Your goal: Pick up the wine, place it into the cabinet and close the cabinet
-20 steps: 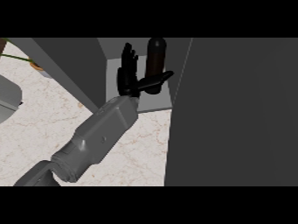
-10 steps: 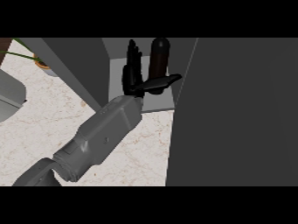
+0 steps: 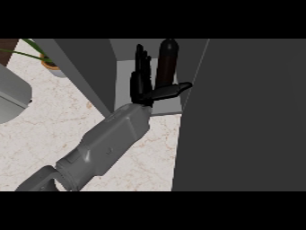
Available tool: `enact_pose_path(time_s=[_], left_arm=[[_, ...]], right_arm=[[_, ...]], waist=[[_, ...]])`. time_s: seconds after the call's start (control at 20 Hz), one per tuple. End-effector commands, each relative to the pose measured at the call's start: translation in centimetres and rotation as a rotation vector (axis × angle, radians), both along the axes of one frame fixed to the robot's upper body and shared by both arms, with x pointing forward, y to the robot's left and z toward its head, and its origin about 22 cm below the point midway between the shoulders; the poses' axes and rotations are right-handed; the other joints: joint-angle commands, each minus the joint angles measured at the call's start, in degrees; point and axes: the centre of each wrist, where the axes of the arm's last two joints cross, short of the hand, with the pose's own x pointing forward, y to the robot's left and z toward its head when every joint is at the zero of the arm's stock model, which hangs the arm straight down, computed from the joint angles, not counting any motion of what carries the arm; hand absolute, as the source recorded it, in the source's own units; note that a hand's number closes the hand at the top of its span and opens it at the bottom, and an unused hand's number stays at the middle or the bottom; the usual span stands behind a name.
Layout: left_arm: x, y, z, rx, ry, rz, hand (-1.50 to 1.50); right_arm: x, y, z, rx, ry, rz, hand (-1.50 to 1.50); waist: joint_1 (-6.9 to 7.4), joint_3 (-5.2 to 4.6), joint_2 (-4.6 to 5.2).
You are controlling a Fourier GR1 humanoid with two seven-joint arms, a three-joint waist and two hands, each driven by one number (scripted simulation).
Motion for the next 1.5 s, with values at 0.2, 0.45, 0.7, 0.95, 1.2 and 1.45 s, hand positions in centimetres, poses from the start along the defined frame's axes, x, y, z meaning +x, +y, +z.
enact_pose_path(time_s=[0.2, 0.45, 0.7, 0.95, 1.2, 1.45], left_arm=[[-2.9, -1.4, -1.5, 0.002, -0.019, -0.092, -1.5], [-3.7, -1.0, -2.7, 0.002, -0.025, -0.085, -1.5], [-4.3, -0.8, -3.4, 0.025, -0.048, -0.107, -1.5], [-5.0, -1.3, -2.3, 0.018, -0.061, -0.114, -1.5], [-7.7, 0.3, -3.5, 0.014, -0.104, -0.154, -1.5], [-8.6, 2.4, -3.2, 0.002, -0.099, -0.23, -1.5]], right_arm=[[0.1, -0.8, -1.0, -0.013, 0.014, -0.02, -1.5], [-2.4, -1.7, -0.3, -0.013, 0.022, -0.041, -1.5], [-0.5, 0.1, 0.4, -0.003, 0.016, -0.057, -1.5], [-2.2, -0.6, 1.2, -0.002, 0.022, -0.085, -1.5], [-2.3, -0.7, -0.3, -0.014, 0.01, -0.072, -1.5], [-1.6, -0.1, 1.8, 0.004, 0.014, -0.073, -1.5]], waist=[[1.67, 0.04, -0.42], [2.48, 0.05, -0.73], [3.88, 0.02, -0.9], [4.98, 0.03, -1.25], [5.28, 0.05, -1.31], [5.48, 0.02, -1.3]])
